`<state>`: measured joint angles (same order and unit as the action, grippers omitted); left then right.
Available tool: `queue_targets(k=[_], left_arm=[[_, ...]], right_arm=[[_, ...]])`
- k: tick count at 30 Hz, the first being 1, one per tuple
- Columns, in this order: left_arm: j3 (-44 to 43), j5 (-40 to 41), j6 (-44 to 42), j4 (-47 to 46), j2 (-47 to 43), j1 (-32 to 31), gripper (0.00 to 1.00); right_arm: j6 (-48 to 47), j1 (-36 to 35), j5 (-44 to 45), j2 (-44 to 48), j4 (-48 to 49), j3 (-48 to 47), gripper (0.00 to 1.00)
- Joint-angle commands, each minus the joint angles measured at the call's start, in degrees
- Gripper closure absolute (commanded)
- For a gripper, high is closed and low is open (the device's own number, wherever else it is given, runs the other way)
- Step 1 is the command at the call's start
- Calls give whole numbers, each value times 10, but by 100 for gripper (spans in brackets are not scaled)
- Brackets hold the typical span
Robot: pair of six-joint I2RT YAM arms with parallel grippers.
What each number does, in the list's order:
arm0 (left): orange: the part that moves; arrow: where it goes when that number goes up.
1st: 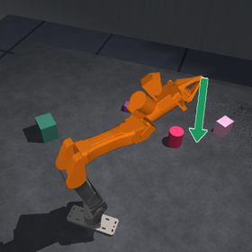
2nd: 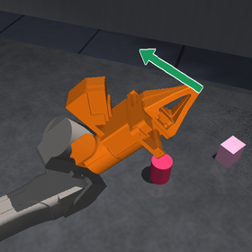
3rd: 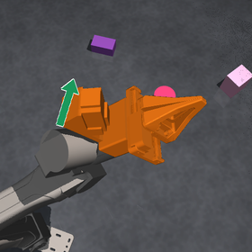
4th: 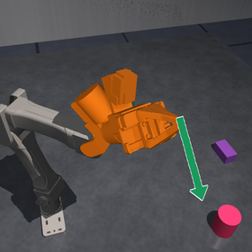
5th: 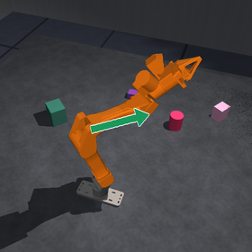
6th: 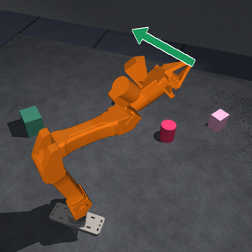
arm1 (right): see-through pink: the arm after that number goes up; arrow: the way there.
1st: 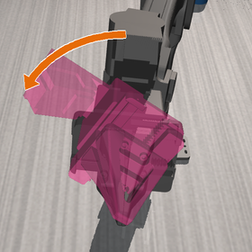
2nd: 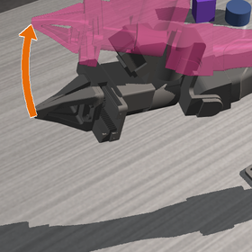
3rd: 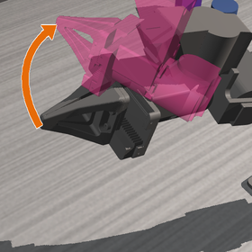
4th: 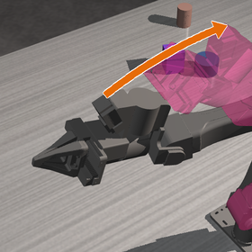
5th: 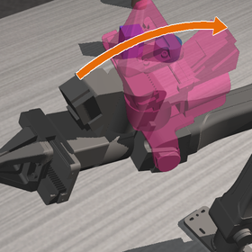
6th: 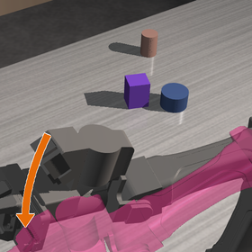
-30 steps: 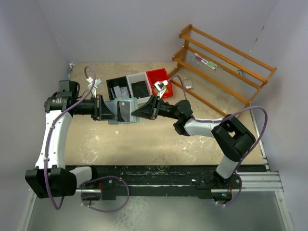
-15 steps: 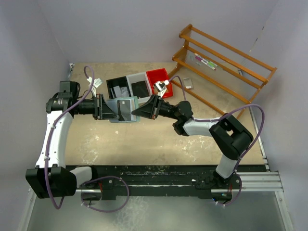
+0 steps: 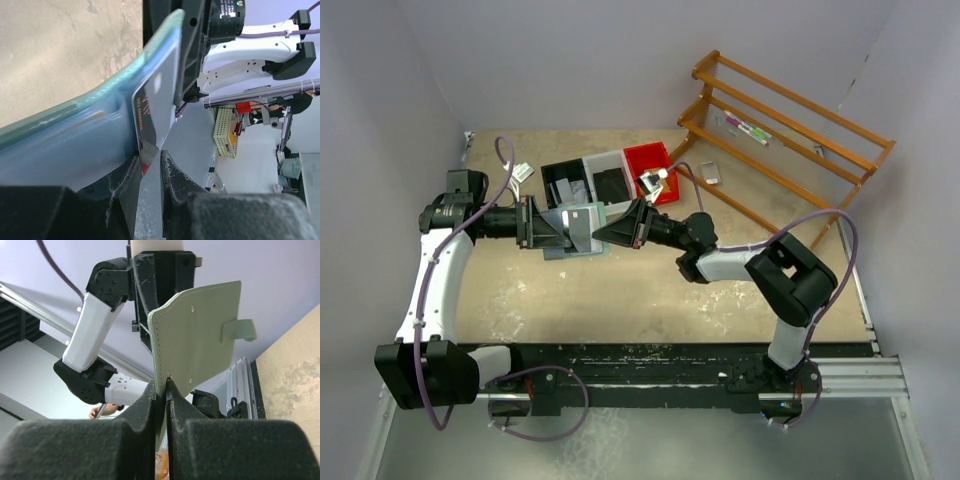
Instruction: Take the credit cards out of the card holder
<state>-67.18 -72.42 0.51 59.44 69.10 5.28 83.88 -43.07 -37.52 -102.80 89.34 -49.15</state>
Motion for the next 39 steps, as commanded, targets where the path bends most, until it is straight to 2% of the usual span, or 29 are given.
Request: queue_targets(k=[1, 4, 6, 13, 22, 29, 34, 39], left_arm=[[7, -49, 18, -43, -1, 1, 80], [7, -54, 22, -48, -1, 1, 96], [6, -54, 20, -45, -3, 1, 100], [-1, -44, 11, -29, -6, 2, 100], [-41, 11, -64, 59, 29, 16, 100], [-45, 15, -36, 39, 27, 17, 100], [-63, 93, -38, 52, 36, 17, 100], [-75, 192, -40, 49, 53, 17, 100]], right_arm=[[39, -13, 1, -11, 143, -21, 100], [38, -13, -8, -8, 144, -19, 100], [39, -10, -18, -6, 154, -17, 100], [55, 9, -25, 0, 173, -8, 100], [67, 63, -46, 33, 192, 36, 100], [65, 69, -55, 22, 192, 42, 100], [47, 113, -84, 37, 170, 74, 100], [-13, 157, -116, 82, 89, 122, 100]])
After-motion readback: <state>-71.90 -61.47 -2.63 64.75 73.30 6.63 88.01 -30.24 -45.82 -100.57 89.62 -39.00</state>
